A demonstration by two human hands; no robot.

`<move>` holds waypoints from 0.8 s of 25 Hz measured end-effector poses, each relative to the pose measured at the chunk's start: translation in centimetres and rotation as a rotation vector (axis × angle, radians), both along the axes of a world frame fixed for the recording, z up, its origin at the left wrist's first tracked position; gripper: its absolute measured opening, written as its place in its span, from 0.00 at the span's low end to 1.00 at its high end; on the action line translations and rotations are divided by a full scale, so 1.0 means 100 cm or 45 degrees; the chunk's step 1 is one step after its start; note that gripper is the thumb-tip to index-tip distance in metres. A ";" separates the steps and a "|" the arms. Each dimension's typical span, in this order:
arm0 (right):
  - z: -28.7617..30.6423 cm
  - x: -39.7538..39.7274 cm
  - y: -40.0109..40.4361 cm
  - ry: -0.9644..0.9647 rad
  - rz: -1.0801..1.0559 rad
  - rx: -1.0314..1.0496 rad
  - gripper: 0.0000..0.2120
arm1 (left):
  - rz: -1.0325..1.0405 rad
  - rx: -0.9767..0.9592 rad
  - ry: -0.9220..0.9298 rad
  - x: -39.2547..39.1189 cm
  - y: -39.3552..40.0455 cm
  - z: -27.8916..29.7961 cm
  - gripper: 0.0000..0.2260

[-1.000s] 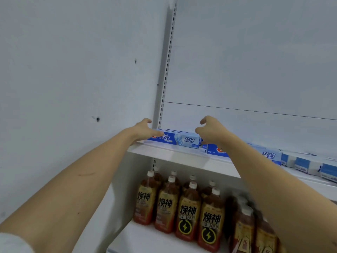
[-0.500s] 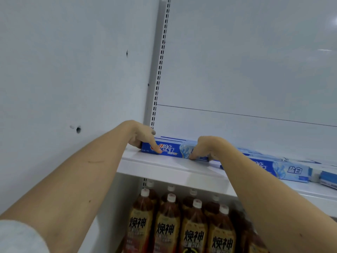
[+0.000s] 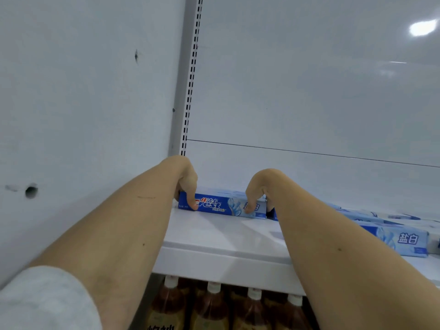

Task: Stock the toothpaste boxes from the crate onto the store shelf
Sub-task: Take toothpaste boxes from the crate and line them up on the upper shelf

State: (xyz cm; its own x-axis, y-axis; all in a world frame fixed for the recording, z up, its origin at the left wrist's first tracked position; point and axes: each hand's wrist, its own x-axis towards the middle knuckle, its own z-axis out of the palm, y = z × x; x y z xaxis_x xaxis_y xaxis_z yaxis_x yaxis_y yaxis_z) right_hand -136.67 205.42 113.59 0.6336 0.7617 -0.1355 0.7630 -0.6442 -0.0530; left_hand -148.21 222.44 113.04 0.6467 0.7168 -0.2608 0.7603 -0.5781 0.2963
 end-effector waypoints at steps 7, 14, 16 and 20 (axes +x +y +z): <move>-0.001 0.025 -0.001 0.524 -0.078 0.374 0.36 | 0.136 -0.722 -0.851 -0.003 -0.002 -0.018 0.45; -0.011 0.027 0.011 0.321 -0.066 0.600 0.24 | 0.362 -0.681 -1.056 0.009 -0.002 -0.026 0.41; -0.014 0.024 0.013 0.347 -0.016 0.594 0.22 | 0.370 -0.697 -1.079 0.008 -0.002 -0.025 0.40; -0.012 0.025 0.011 0.267 0.011 0.600 0.16 | 0.341 -0.749 -1.054 0.007 -0.003 -0.025 0.41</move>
